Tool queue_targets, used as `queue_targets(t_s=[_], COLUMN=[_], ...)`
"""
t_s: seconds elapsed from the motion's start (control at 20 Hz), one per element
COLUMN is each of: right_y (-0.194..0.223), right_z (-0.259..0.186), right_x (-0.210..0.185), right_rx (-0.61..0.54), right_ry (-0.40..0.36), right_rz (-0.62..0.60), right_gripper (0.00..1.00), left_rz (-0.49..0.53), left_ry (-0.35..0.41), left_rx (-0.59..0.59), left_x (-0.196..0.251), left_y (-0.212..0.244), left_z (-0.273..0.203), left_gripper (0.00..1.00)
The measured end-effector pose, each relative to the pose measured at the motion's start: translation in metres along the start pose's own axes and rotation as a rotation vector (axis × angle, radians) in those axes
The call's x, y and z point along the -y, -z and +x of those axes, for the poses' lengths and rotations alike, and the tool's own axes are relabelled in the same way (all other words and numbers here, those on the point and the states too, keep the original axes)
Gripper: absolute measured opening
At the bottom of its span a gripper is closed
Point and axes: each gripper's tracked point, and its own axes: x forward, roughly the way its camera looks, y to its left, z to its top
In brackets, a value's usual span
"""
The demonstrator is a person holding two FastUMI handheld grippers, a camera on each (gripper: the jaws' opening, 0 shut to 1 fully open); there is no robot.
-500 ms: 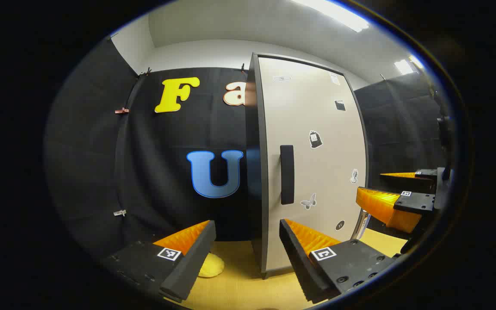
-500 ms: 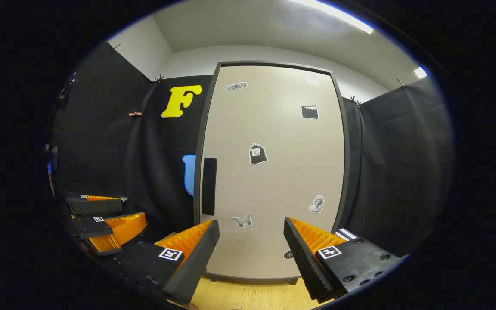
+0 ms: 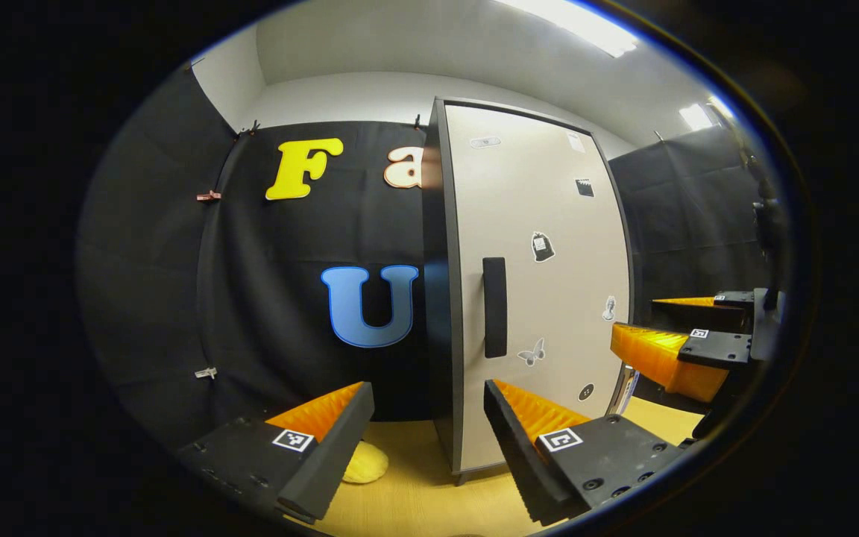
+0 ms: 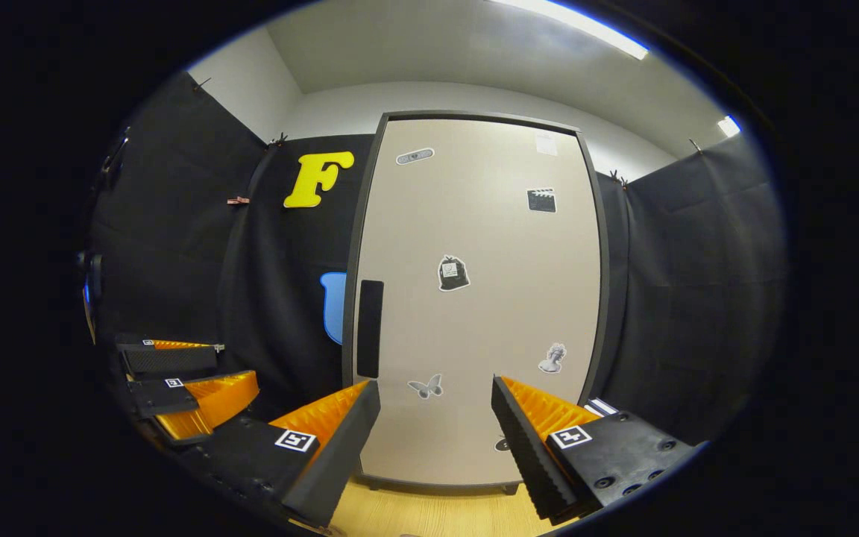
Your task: Open the cabinet door with the right hand, grasp the bottle in the cabinet with the left hand and place it on the coaster, then close the cabinet door with the right hand.
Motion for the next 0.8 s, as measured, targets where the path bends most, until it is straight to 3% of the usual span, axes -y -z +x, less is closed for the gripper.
queue_targets(t_s=[0.55, 0.8], right_y=[-0.007, -0.004], right_z=[-0.001, 0.021], right_x=[-0.004, -0.04], right_rx=[0.014, -0.012], right_ry=[0.02, -0.044], right_rz=[0.007, 0.062], right_gripper=[0.97, 0.97], left_rz=[-0.001, -0.002], left_ry=[0.005, -0.012], left_rx=[0.006, -0.012], left_x=[-0.008, -0.026], left_y=[0.002, 0.01], left_z=[-0.005, -0.007], left_gripper=[0.94, 0.94])
